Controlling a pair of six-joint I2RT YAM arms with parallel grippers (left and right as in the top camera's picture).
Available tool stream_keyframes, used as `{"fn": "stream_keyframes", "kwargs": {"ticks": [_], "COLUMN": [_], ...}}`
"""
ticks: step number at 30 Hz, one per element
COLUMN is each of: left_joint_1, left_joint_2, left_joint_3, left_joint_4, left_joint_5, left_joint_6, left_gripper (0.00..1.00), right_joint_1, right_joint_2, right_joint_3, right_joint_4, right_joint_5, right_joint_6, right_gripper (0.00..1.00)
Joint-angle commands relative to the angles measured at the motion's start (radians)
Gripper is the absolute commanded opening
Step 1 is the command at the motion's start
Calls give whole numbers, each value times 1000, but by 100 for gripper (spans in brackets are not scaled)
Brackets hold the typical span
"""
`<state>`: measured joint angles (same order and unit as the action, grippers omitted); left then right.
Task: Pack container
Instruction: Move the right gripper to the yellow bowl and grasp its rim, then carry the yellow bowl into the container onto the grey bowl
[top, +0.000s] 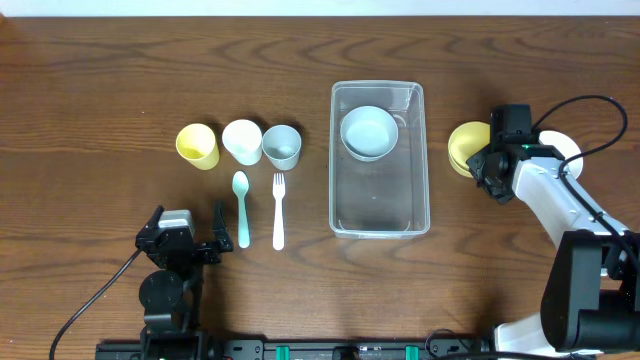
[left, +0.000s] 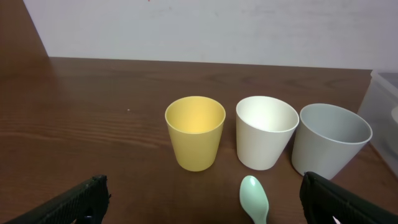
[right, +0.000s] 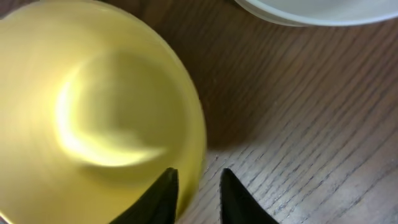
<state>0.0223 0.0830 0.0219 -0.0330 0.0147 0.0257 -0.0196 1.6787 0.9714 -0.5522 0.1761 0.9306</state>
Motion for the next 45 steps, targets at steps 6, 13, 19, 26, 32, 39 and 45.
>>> {"fn": "stream_keyframes", "kwargs": {"ticks": [6,13,19,26,32,39,45], "left_joint_1": [-4,-4,-4,-4,-4,-4,-4], "left_joint_2": [-6,-6,-6,-6,-6,-6,-6], "left_joint_3": [-17,-17,-17,-17,-17,-17,-17], "left_joint_4": [-39,-39,-40,-40,-39,-39,-40], "left_joint_5": [-29,-29,-29,-29,-29,-29,-29], "left_joint_6": [-4,-4,-4,-4,-4,-4,-4], "left_gripper": [98,98,98,98,98,98,98], "right_joint_1": [-3,-3,-8,-15,-15,-15,-6], "right_joint_2": [1,1,-2,-51,-141,-278,-375], "right_joint_3": [-5,-5,0,56,133,202,214], "right_joint_4": [-1,-1,34,16,-53,-126,-95], "right_joint_5": [19,19,18,-3,-68,-130,-296], "right_joint_6": [-11,-23,-72,-195,-283,-324,-346], "right_gripper": [1,1,1,2,4,4,3]}}
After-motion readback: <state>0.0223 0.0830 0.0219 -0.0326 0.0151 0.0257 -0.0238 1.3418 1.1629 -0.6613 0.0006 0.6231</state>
